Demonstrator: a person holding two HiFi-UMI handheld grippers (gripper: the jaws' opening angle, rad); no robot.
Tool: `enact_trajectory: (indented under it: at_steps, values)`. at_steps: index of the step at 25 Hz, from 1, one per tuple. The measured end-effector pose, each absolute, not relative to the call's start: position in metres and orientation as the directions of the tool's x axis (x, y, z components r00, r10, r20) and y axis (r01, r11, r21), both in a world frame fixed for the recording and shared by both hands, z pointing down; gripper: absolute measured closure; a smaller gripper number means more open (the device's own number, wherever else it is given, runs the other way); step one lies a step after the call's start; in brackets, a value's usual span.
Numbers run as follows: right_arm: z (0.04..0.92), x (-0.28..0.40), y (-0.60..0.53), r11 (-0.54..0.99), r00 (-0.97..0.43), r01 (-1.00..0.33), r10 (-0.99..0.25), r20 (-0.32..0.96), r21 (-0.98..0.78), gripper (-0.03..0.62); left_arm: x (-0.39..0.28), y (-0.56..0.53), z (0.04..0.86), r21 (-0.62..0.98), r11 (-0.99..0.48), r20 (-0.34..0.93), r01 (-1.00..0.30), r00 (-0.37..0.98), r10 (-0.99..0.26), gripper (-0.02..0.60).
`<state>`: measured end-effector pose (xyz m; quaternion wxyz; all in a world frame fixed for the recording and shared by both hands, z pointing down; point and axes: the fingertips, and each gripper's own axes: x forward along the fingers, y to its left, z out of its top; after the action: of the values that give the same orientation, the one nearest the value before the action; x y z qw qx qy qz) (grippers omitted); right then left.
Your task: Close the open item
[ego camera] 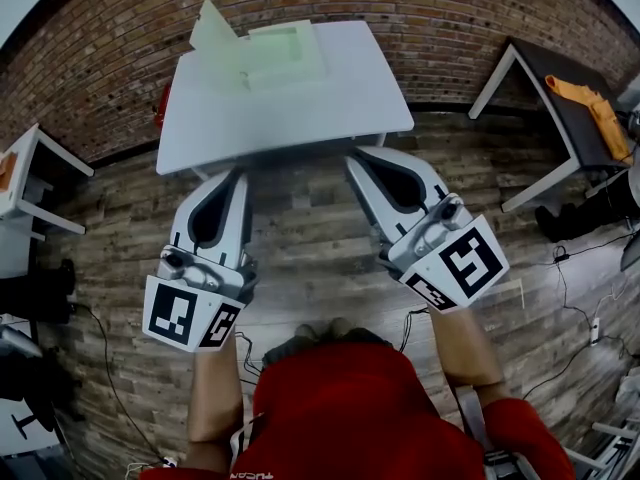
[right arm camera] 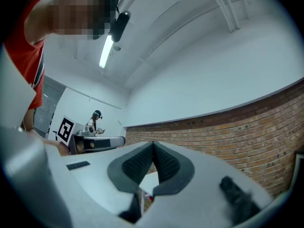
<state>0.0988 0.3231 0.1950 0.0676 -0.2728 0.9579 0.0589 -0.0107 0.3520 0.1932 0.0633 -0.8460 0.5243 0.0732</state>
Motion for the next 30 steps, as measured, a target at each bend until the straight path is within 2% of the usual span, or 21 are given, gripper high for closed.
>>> enact_trajectory:
  at_steps: [14,30]
  values:
    - [0.202,0.145,0.296,0.849,-0.845,-0.524,-0.509,-0.161,0.069,0.563,0.02,0.337,0.199,-0.038,-0.397,-0.169,-0.917,0.397,-0.902,0.569]
    - [0.203,0.126,0.246,0.836,-0.841,-0.537,-0.521,-0.147,0.11,0.563,-0.009,0.286,0.199,-0.039,-0.38,-0.196,-0.924,0.38,-0.904,0.569]
